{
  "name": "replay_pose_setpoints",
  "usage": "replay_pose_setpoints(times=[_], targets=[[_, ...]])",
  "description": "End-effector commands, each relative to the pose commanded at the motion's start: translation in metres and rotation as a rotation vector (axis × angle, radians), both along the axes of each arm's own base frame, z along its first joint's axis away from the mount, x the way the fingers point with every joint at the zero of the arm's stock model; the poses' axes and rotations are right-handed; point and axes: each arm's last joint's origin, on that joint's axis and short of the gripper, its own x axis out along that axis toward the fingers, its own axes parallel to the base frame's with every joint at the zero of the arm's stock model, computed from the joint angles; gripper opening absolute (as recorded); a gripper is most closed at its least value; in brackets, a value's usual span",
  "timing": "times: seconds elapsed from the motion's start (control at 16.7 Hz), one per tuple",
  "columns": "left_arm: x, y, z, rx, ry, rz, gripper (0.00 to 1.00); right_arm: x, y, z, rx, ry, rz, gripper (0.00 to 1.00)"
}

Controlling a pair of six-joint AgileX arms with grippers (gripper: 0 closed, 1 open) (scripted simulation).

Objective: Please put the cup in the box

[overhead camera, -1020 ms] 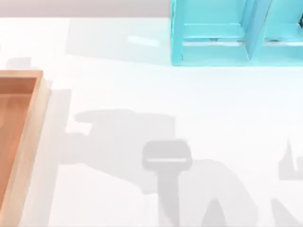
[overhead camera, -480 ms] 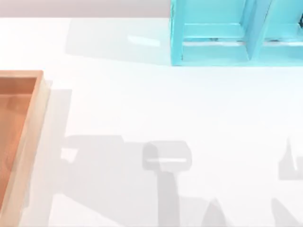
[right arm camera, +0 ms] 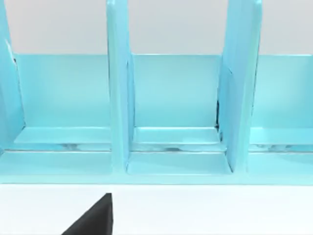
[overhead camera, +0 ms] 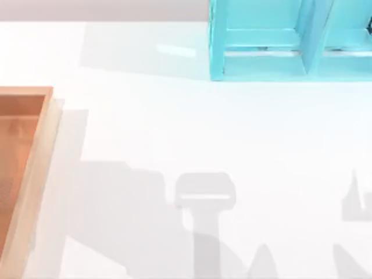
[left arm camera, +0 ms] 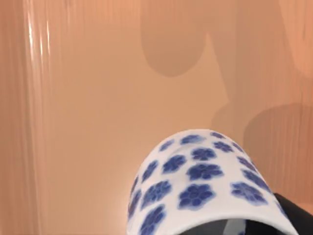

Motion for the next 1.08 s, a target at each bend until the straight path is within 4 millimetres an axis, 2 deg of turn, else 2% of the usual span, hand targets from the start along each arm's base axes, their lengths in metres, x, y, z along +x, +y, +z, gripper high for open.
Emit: replay_pose_setpoints(times=[0.18,0.42,1.08], targets=[[0.001,0.002,-0.024,-0.002,0.006,0.001,0.00,0.000,0.000,0.000,0.000,0.000,0.000,1.00],[0.001,0.002,-0.028,-0.003,0.011,0.001,0.00,0.000,0.000,0.000,0.000,0.000,0.000,1.00],[0.001,0.002,-0.028,-0.003,0.011,0.001,0.83,0.000,0.000,0.000,0.000,0.000,0.000,1.00]])
